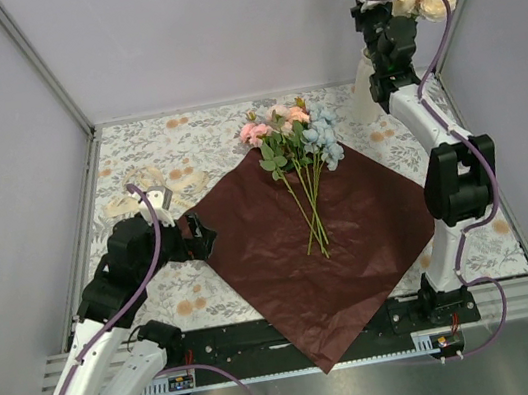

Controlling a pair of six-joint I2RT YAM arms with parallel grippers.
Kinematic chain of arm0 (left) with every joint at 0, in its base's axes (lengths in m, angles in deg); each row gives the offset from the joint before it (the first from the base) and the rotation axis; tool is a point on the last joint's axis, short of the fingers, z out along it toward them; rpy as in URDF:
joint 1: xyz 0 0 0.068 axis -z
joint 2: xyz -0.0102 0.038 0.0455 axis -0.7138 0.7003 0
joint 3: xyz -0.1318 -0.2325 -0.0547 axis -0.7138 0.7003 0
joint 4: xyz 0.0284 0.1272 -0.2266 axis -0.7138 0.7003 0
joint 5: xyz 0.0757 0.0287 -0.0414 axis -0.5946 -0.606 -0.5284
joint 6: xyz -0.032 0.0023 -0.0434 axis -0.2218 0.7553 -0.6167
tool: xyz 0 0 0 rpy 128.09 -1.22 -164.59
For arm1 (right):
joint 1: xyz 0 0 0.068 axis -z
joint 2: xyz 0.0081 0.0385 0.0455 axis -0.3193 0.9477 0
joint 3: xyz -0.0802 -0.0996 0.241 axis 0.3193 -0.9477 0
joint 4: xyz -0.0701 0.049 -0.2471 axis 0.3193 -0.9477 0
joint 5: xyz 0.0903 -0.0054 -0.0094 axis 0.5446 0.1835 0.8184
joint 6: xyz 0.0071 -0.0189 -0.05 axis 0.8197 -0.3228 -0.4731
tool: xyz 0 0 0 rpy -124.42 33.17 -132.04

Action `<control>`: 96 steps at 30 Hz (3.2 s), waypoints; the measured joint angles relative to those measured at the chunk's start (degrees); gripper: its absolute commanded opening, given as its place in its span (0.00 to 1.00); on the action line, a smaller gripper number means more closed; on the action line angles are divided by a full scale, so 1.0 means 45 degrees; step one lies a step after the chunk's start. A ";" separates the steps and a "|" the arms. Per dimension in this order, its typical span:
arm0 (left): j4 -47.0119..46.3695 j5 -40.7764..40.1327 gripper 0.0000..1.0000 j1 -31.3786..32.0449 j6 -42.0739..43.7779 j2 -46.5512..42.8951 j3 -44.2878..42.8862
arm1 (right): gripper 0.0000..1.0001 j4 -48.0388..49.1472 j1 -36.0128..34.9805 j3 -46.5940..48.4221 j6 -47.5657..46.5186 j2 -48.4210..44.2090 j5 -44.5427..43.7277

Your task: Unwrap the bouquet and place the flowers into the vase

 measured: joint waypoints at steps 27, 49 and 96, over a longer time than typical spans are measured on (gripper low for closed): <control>-0.0019 0.0267 0.99 0.0015 0.0000 -0.0539 0.0000 | 0.57 -0.5425 -0.0015 -0.4881 0.3983 -0.3502 -0.1370; -0.0063 0.0325 0.99 0.0024 0.0000 -0.0588 0.0000 | 0.45 -1.0836 -0.2050 -0.8981 0.9933 -0.7844 0.0772; -0.0092 0.0520 0.99 0.0024 0.0005 -0.0335 0.0000 | 0.36 -1.3867 -0.4750 -0.2132 0.7956 0.2351 -0.0476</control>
